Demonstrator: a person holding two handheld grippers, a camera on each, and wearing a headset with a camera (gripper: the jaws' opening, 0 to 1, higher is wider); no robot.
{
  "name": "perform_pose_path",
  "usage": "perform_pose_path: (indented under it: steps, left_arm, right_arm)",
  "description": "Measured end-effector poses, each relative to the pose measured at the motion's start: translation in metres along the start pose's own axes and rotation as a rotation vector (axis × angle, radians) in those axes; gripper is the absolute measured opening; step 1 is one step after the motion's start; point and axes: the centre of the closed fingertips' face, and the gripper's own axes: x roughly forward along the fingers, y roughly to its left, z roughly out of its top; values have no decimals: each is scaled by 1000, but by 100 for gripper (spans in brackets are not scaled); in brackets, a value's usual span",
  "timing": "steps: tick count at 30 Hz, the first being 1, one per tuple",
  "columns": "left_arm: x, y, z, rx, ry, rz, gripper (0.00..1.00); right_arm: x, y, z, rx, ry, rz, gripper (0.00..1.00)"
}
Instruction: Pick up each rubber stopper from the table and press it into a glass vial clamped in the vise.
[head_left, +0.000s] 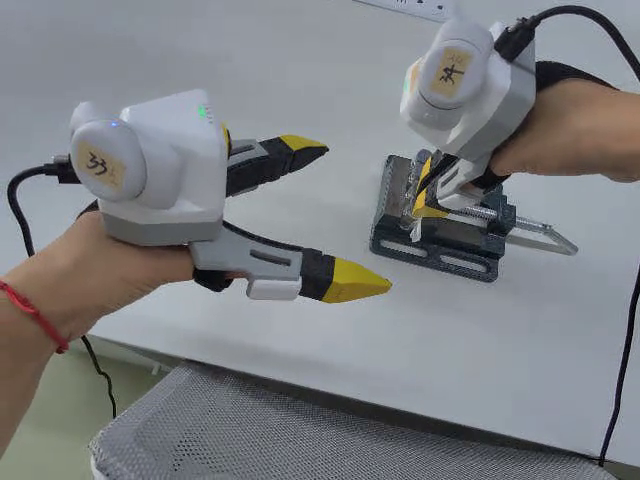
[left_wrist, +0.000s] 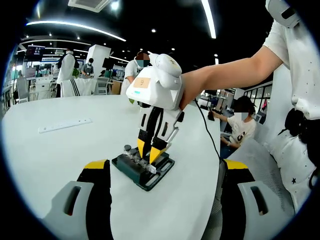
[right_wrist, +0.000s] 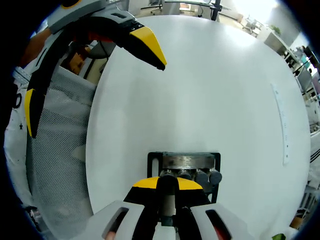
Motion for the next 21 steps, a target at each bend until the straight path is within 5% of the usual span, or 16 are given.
perform_pose_path:
  steps: [21]
  left_arm:
    - [-5,1,1,-7,-10,5,90]
  right_arm:
    - [-1,2,4,34,-52,0,10]
